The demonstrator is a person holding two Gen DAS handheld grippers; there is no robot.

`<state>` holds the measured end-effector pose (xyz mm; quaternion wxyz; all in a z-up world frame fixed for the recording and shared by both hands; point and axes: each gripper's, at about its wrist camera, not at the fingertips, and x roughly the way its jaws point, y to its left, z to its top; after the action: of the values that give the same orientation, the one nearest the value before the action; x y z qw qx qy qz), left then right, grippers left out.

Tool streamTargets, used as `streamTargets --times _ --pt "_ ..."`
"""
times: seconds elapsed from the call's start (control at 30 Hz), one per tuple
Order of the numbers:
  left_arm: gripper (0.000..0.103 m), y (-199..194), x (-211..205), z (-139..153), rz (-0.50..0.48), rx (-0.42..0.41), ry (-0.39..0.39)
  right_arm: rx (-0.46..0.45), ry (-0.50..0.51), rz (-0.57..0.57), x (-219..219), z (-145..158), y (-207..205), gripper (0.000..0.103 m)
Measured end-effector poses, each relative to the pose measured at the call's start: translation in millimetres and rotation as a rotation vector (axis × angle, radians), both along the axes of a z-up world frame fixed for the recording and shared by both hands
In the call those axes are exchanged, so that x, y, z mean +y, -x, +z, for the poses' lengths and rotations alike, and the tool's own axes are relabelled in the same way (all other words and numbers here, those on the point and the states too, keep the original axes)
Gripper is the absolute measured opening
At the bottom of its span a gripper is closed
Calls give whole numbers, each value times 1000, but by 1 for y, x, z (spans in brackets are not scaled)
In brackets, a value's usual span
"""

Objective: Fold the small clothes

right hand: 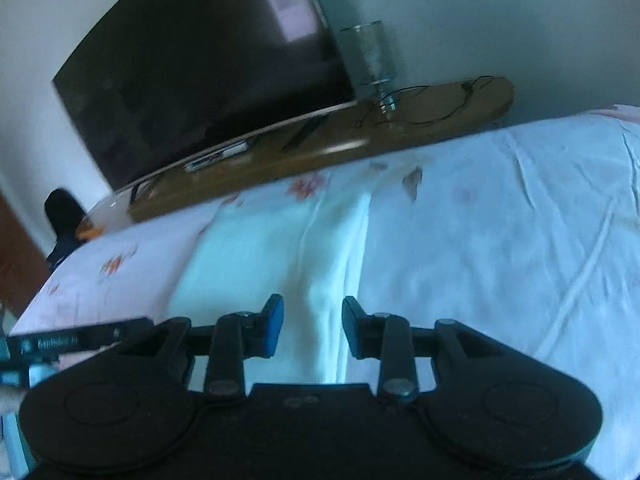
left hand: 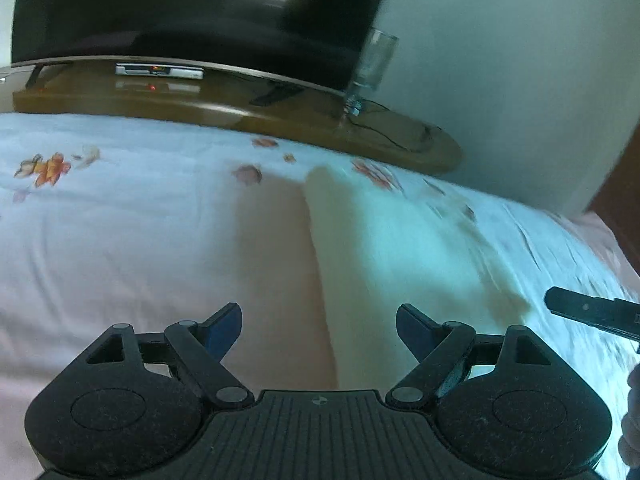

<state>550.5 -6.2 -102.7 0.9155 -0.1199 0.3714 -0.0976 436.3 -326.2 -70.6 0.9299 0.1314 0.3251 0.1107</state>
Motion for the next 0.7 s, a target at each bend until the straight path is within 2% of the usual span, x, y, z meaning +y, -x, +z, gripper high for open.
streamTargets --times 0.13,0.17,0.23,0.27,0.3,0.37,0.47,0.57,0.63,0.67,0.7 --pt "84 -36 -2 -19 4 48 16 -6 18 22 6 -5 -44 31" --pt "84 -39 0 -26 4 68 36 19 49 29 8 -11 -53 30" --pt "86 -41 3 -27 2 77 52 148 113 48 9 -37 -71 33" --pt "86 -41 2 -23 11 72 42 128 89 51 4 -40 -71 41" --pt "86 -42 2 -17 27 49 37 133 92 57 1 -38 -72 41" --pt "86 -54 -1 -11 45 19 30 86 73 51 -2 -27 -72 39" --pt "86 -82 -13 -10 39 18 19 34 44 47 2 -18 -91 38" --pt "86 -105 -28 -13 5 25 -9 -12 86 59 14 -18 -112 39" --pt "88 -119 -37 -25 -6 73 -47 26 110 77 20 -27 -130 38" --pt "93 -122 -40 -31 -11 86 -60 75 160 87 26 -37 -139 38" --pt "96 -122 -43 -35 -16 69 -82 87 200 92 29 -45 -141 38"
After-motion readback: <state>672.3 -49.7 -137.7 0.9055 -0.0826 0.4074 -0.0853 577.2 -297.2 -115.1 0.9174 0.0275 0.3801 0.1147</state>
